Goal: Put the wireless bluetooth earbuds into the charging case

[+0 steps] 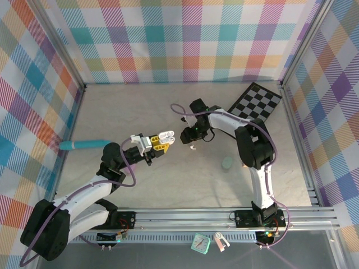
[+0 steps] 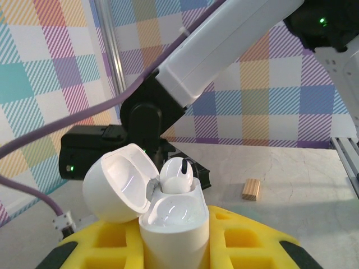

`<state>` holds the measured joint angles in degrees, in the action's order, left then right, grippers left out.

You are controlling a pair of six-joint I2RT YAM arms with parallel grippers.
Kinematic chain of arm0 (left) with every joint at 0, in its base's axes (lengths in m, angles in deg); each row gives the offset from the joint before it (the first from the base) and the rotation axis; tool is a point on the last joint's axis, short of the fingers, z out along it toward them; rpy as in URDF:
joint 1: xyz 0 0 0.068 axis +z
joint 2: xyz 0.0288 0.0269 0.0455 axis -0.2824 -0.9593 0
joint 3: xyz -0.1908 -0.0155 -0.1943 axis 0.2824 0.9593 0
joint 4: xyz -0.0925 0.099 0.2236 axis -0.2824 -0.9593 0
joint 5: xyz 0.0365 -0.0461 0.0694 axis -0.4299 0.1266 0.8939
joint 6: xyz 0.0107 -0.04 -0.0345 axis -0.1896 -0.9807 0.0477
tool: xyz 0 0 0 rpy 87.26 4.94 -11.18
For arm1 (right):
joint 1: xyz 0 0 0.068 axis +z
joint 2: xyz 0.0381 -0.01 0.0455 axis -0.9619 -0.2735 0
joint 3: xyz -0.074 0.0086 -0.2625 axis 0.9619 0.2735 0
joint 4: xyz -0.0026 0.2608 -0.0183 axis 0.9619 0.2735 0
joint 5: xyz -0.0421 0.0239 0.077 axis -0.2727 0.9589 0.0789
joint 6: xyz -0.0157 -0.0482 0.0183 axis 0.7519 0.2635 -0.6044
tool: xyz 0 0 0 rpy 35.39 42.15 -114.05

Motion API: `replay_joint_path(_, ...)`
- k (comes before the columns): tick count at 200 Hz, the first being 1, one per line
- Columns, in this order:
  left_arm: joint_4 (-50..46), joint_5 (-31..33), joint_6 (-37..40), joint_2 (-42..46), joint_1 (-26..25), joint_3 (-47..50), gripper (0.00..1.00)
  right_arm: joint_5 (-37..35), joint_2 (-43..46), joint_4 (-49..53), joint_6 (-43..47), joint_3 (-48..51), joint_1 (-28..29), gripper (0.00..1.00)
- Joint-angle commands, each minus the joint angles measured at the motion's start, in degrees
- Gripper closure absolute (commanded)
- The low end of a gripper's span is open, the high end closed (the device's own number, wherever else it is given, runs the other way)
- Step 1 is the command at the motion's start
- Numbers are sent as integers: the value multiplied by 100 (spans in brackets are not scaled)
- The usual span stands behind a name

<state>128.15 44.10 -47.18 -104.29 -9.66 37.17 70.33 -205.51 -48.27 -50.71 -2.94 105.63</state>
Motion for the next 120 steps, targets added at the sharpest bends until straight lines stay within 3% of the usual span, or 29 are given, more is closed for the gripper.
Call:
replay_joint_path(1, 115, -75, -2, 93, -15, 72, 86, 396, -180, 422, 357, -200, -43, 53)
replay_joint_path(120, 211, -125, 5, -99, -30, -12, 86, 562, 379, 385, 415, 794, -113, 58)
